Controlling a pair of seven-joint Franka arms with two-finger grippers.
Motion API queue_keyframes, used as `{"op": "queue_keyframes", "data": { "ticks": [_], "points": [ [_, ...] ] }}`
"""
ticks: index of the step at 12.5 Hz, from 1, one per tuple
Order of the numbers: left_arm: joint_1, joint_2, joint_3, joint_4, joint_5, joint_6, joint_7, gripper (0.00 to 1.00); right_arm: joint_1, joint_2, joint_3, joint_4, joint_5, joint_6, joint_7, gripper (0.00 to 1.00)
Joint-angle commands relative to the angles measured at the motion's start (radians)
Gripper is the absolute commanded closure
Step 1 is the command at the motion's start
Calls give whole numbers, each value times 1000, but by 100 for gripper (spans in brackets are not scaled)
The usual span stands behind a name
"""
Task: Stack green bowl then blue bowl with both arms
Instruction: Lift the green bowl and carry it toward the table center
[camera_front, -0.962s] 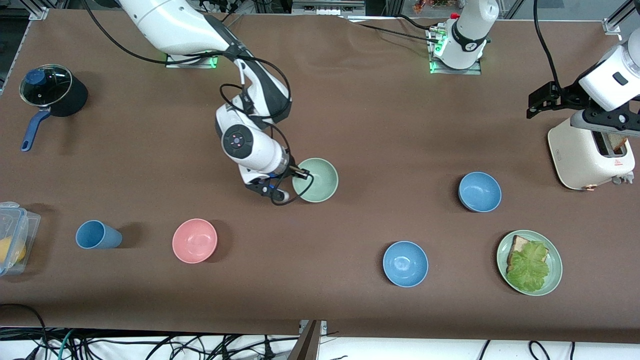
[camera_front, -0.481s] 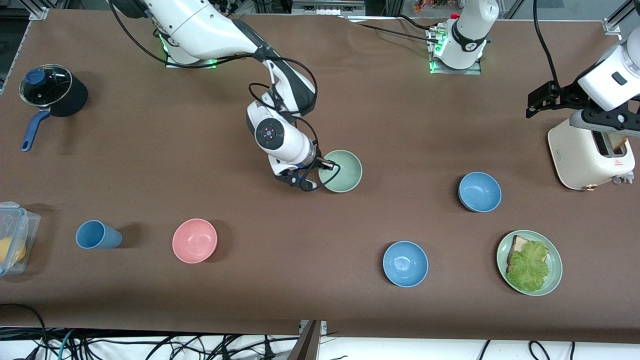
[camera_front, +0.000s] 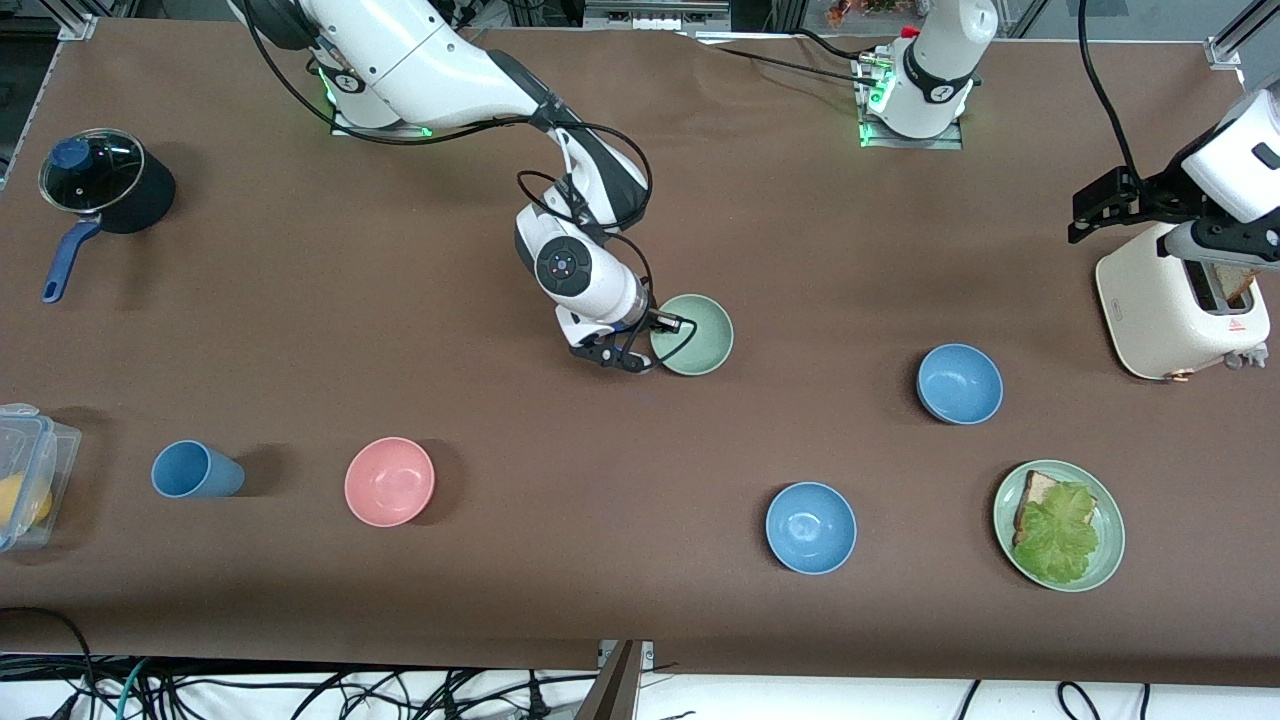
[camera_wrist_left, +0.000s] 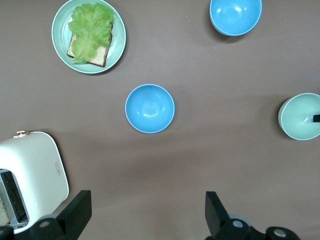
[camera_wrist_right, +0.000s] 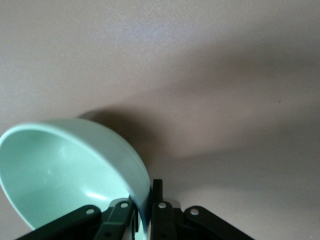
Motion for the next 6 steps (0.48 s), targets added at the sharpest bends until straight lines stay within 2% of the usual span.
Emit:
{"op": "queue_keyframes", "data": {
  "ticks": [1, 3, 5, 6],
  "points": [
    [25, 20, -9, 23, 11, 2, 1, 0, -10, -2, -2, 48, 16, -12, -30, 0],
    [42, 28, -8, 15, 11, 2, -2, 0, -26, -22, -4, 106, 12, -82, -30, 0],
    [47, 53, -6, 3, 17, 74, -4, 0, -69, -45, -8, 186, -8, -252, -40, 0],
    [45, 99, -6, -14, 30, 129, -4, 0, -104, -71, -5, 229, -37, -362, -72, 0]
  ]
}}
